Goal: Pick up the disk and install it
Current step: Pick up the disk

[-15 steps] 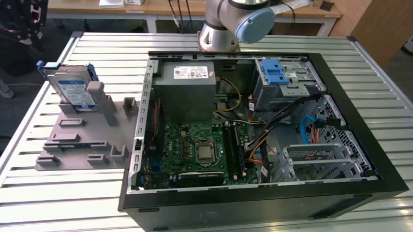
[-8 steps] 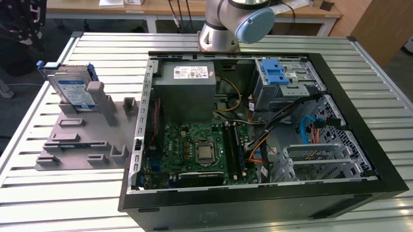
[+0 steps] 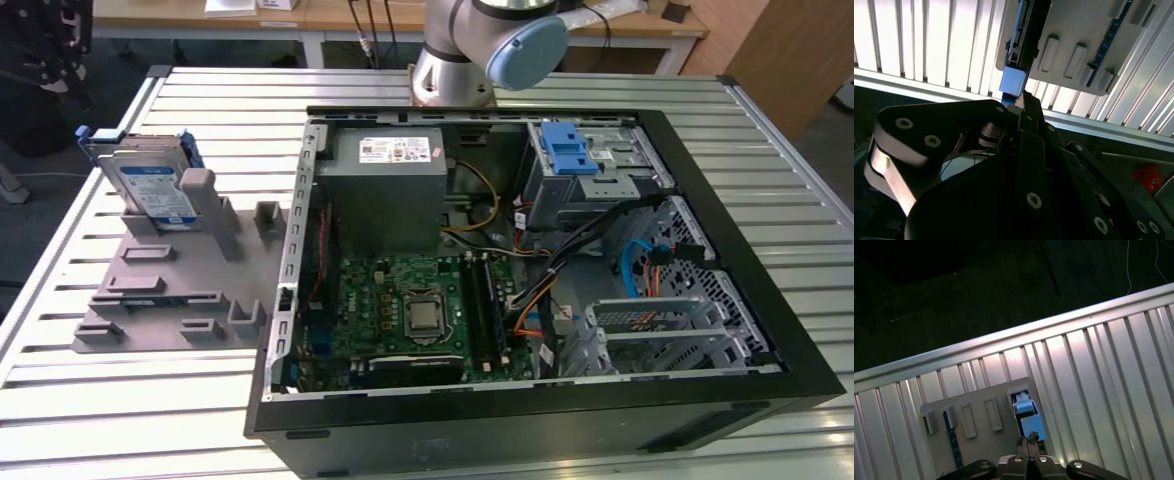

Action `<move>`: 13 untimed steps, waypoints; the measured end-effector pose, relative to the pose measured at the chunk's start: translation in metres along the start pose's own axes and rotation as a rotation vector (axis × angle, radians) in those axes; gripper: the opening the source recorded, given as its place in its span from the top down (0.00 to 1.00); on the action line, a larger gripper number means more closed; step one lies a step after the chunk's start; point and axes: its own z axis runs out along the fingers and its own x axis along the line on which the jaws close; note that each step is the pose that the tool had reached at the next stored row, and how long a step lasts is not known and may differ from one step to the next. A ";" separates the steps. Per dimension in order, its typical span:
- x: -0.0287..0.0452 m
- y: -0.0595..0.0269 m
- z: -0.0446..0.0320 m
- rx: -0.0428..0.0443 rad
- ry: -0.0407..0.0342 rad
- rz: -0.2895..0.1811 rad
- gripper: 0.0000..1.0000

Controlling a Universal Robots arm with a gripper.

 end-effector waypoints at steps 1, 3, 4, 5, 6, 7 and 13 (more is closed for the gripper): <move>0.0000 0.0000 0.0000 0.0000 0.0003 -0.011 0.89; 0.0000 0.0000 0.0000 0.0001 0.0011 -0.031 0.89; 0.0000 0.0000 0.0000 0.0001 0.0014 -0.042 0.89; 0.0000 0.0000 0.0000 0.0002 0.0018 -0.051 0.89; 0.0000 0.0000 0.0000 0.0003 0.0021 -0.062 0.89; 0.0000 0.0000 0.0001 0.0004 0.0025 -0.074 0.89; 0.0000 0.0000 0.0002 0.0014 0.0057 -0.169 0.89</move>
